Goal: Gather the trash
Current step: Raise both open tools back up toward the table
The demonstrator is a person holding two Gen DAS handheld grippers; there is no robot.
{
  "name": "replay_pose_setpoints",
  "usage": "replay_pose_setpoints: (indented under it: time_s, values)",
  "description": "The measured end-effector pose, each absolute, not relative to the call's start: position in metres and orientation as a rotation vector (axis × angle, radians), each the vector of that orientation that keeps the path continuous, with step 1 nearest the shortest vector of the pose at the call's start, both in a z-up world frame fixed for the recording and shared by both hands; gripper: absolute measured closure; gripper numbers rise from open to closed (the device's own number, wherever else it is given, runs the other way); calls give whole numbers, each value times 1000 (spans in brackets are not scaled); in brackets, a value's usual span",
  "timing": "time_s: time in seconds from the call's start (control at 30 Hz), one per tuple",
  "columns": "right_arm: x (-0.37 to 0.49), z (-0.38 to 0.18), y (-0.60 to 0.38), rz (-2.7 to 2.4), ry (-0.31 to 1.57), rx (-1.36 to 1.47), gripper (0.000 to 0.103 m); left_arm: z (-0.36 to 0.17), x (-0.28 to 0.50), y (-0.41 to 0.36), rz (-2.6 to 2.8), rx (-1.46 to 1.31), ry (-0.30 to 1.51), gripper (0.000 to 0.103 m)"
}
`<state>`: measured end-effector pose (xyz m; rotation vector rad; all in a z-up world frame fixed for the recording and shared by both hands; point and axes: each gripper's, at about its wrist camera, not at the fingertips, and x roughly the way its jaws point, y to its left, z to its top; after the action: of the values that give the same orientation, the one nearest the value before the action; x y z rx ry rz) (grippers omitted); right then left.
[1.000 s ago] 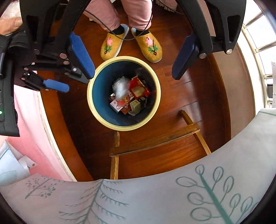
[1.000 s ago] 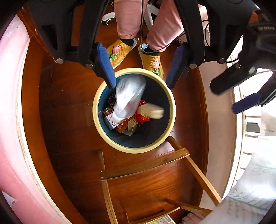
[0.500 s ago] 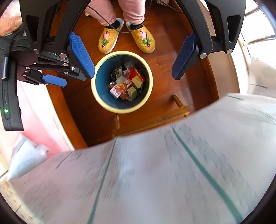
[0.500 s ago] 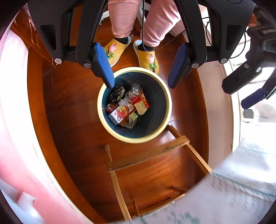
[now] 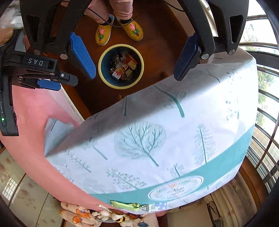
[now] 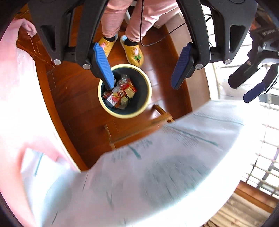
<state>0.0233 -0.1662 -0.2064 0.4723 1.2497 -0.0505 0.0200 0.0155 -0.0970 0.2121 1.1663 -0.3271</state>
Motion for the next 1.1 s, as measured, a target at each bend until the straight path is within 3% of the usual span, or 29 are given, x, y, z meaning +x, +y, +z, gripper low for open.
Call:
replay_pose_setpoints:
  time_s: [0.37, 0.7, 1.1]
  values:
    - [19, -69, -155, -28, 1067, 425, 38, 21, 43, 22, -376, 237, 1016, 11]
    - [47, 40, -139, -63, 872, 354, 38, 81, 88, 40, -343, 226, 934, 11]
    - [88, 69, -126, -71, 814, 342, 38, 96, 159, 74, -265, 128, 950, 14]
